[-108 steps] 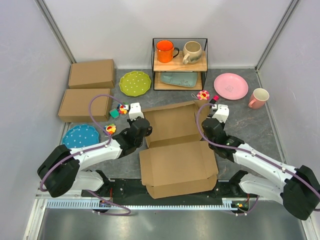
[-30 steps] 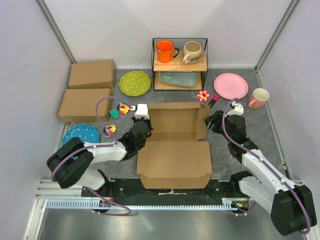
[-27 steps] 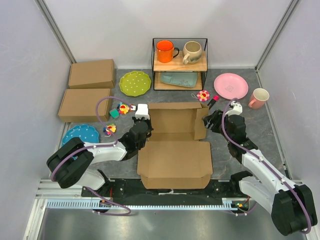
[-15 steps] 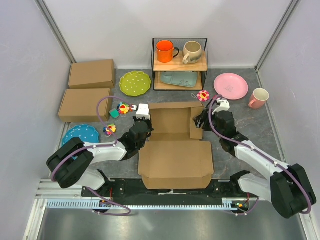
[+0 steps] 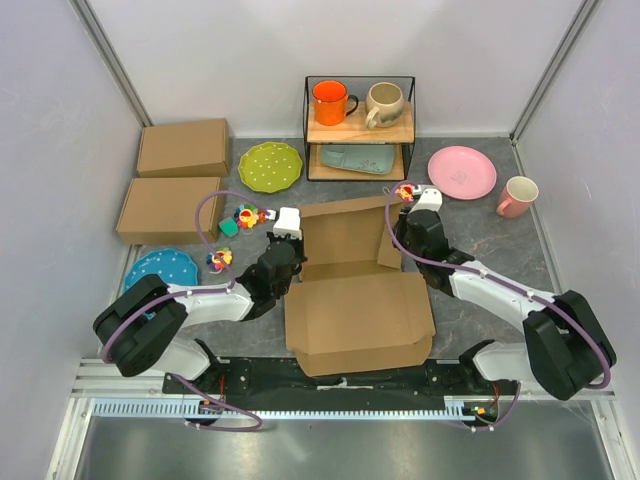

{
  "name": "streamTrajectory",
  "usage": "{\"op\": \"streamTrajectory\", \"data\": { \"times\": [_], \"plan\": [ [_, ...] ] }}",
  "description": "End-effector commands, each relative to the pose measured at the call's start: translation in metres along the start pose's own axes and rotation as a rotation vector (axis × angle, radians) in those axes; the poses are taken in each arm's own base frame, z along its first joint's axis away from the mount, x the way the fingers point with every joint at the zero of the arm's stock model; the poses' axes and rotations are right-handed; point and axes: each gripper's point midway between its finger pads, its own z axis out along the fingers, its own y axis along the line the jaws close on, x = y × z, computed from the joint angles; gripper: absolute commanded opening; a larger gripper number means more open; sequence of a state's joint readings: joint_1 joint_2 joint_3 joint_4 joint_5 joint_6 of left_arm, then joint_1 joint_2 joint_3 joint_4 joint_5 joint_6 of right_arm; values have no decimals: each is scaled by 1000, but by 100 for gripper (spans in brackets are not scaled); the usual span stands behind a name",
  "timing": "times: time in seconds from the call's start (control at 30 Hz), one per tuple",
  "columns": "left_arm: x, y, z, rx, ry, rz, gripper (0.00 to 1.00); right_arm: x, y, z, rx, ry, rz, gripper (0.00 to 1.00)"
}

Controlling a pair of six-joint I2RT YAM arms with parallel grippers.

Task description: Fold the paper box

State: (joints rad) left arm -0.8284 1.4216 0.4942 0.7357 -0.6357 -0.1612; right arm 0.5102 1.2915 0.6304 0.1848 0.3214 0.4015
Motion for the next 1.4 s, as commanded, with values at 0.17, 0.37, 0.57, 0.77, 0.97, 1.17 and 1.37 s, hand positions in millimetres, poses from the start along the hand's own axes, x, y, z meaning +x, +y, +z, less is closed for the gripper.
{"op": "streamTrajectory", "data": {
  "times": [0.17,0.37,0.57,0.77,0.97,1.17,1.37],
  "plan": [
    [-41,-22,-4,96,-112,-31,2,-2,-14,-1,124,-19,-75,24],
    [-42,-21,-4,92,-111,-21,2,0,-9,-12,75,-12,-36,63],
    [-37,-16,-2,63,-90,1,2,24,-2,-26,-3,68,-8,68],
    [-35,-20,0,76,-76,1,2,51,-3,-35,-49,99,2,70],
    [-34,-21,-2,85,-72,-4,2,70,-6,-38,-68,125,0,63],
    [-36,-20,-5,92,-75,-16,2,72,-17,-32,12,156,-45,37],
    [-39,-18,-7,89,-82,-14,2,61,-23,-35,61,115,-53,12]
  ]
}}
